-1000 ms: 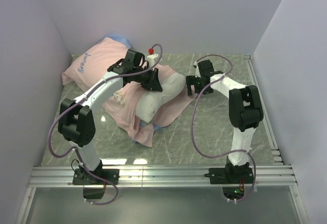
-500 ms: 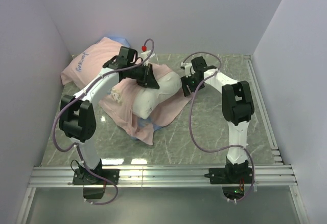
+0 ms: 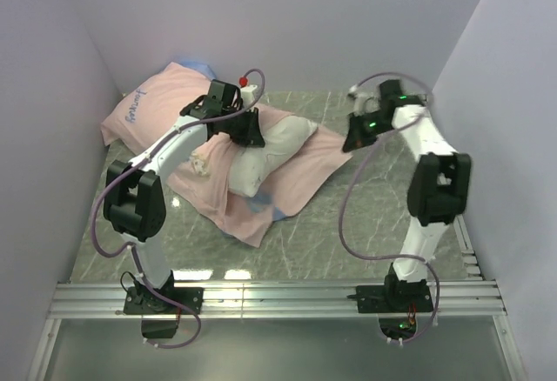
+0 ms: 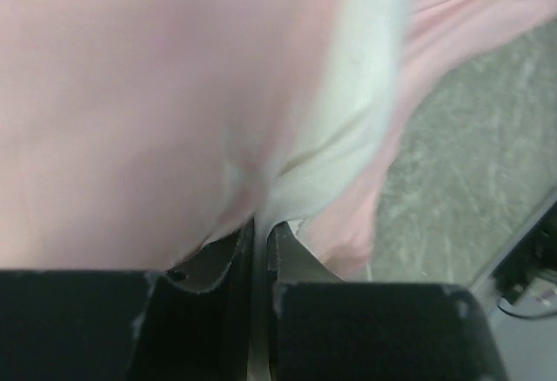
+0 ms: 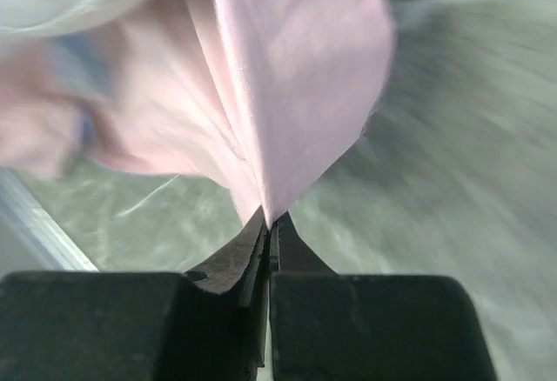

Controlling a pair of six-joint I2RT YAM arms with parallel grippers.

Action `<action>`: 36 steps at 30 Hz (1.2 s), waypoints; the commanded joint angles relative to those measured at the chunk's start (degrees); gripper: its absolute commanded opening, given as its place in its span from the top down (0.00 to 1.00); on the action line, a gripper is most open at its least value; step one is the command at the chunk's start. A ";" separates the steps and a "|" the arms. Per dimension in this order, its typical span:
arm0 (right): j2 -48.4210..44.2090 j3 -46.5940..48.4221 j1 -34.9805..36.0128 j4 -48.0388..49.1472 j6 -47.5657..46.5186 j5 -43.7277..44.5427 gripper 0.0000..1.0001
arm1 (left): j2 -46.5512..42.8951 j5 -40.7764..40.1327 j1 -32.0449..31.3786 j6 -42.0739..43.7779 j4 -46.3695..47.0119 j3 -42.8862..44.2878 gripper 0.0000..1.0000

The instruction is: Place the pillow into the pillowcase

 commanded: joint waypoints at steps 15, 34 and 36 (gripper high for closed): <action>-2.33 -5.12 -7.86 7.64 9.92 9.75 1.00 | -7.48 -14.71 -6.05 17.07 3.00 -11.65 0.42; -1.27 -4.15 -6.81 6.50 12.04 8.51 1.00 | -3.81 -57.40 -30.93 29.98 16.09 -13.06 0.01; -1.09 -4.15 -6.72 6.24 11.69 8.51 1.00 | -1.27 -60.48 -31.45 31.13 18.21 -13.33 0.01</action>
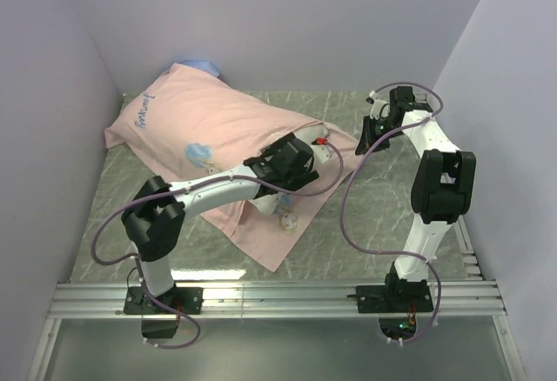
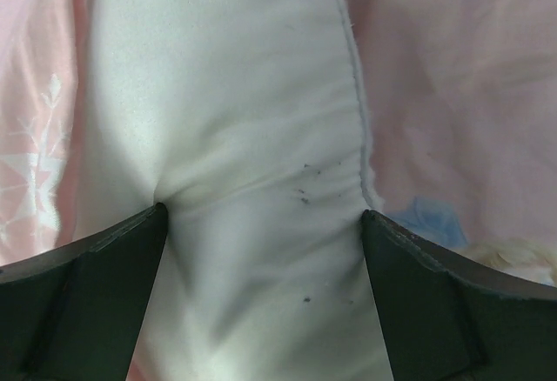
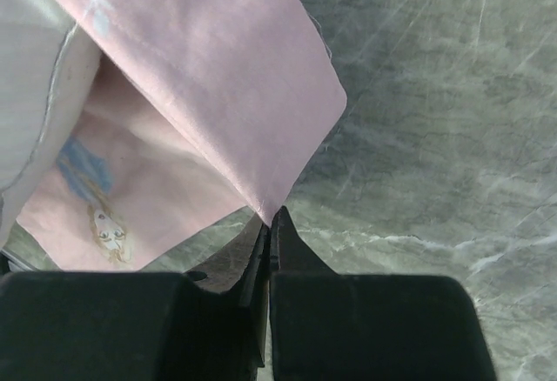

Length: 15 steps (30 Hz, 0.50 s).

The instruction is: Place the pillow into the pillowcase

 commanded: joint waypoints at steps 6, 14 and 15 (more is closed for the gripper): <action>-0.06 0.40 -0.38 -0.54 -1.13 2.11 1.00 | 9.61 -10.29 0.17 2.65 1.98 -1.09 0.01; 0.73 0.40 -1.78 1.39 -3.85 7.03 1.00 | 7.17 22.71 18.35 -9.29 -15.49 11.28 1.00; 1.08 0.14 -1.87 1.31 -4.20 7.12 1.00 | 6.21 27.80 21.32 -10.51 -16.99 15.04 1.00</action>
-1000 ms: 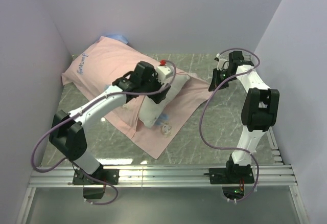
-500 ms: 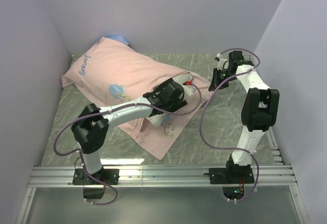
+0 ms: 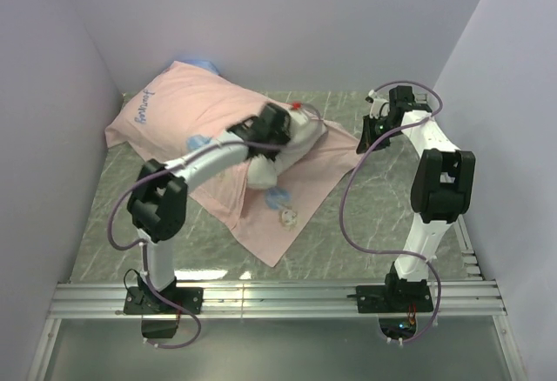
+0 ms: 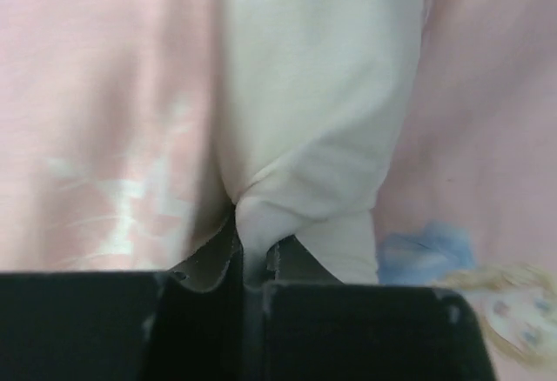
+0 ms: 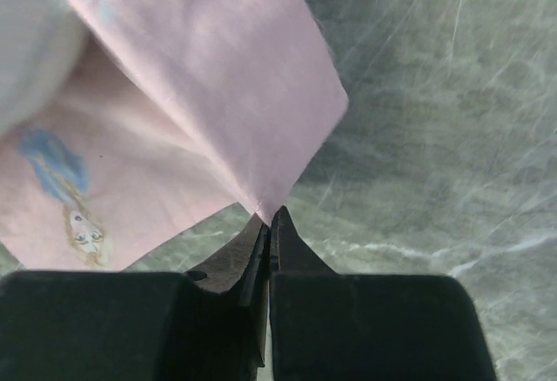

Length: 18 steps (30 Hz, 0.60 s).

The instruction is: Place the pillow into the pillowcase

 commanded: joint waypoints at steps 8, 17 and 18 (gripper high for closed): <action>-3.54 0.31 -1.96 1.17 6.16 -1.05 0.73 | -5.01 49.84 13.96 -13.81 -19.47 18.11 1.00; -28.33 -22.09 -0.21 20.77 35.52 -8.00 0.64 | -0.35 63.30 13.87 -35.25 -1.38 16.63 1.00; -28.25 -24.19 1.36 21.22 37.80 -8.18 0.66 | 0.09 63.48 13.96 -37.70 -0.06 17.49 1.00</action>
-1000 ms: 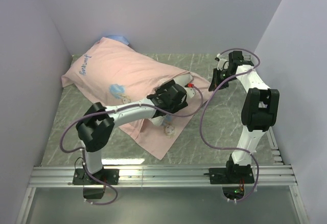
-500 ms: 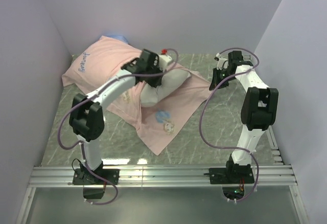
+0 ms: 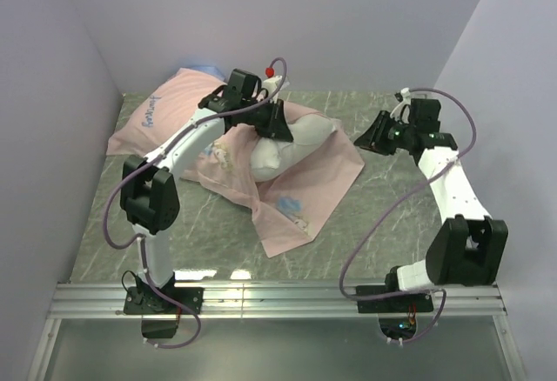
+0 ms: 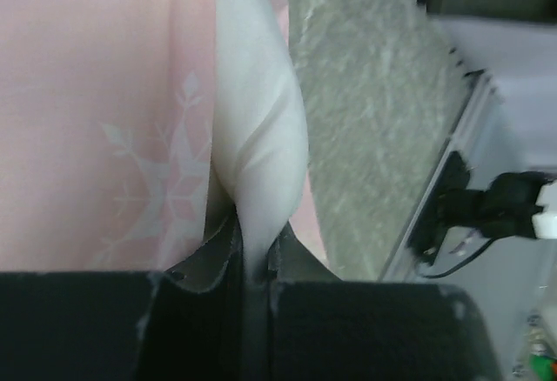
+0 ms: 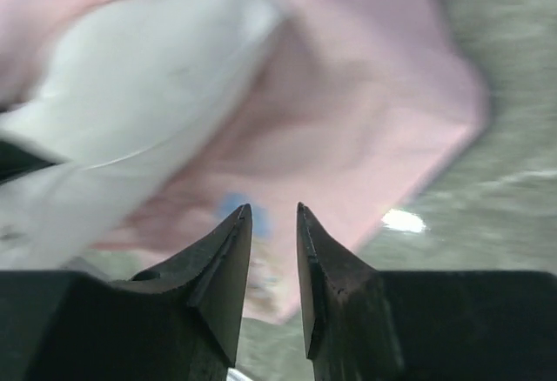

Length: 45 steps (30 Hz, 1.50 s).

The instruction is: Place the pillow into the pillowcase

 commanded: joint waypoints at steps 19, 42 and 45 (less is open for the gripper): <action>18.40 -14.80 22.79 53.35 42.26 4.47 0.66 | 2.53 17.74 -0.69 -29.07 32.27 -0.89 1.00; 35.82 0.22 26.32 39.17 47.21 23.35 0.95 | -2.04 14.33 0.36 -35.57 37.73 -11.70 1.00; 31.25 -0.12 25.18 27.55 40.09 28.43 1.00 | -2.92 12.48 1.33 -35.75 37.29 -13.19 1.00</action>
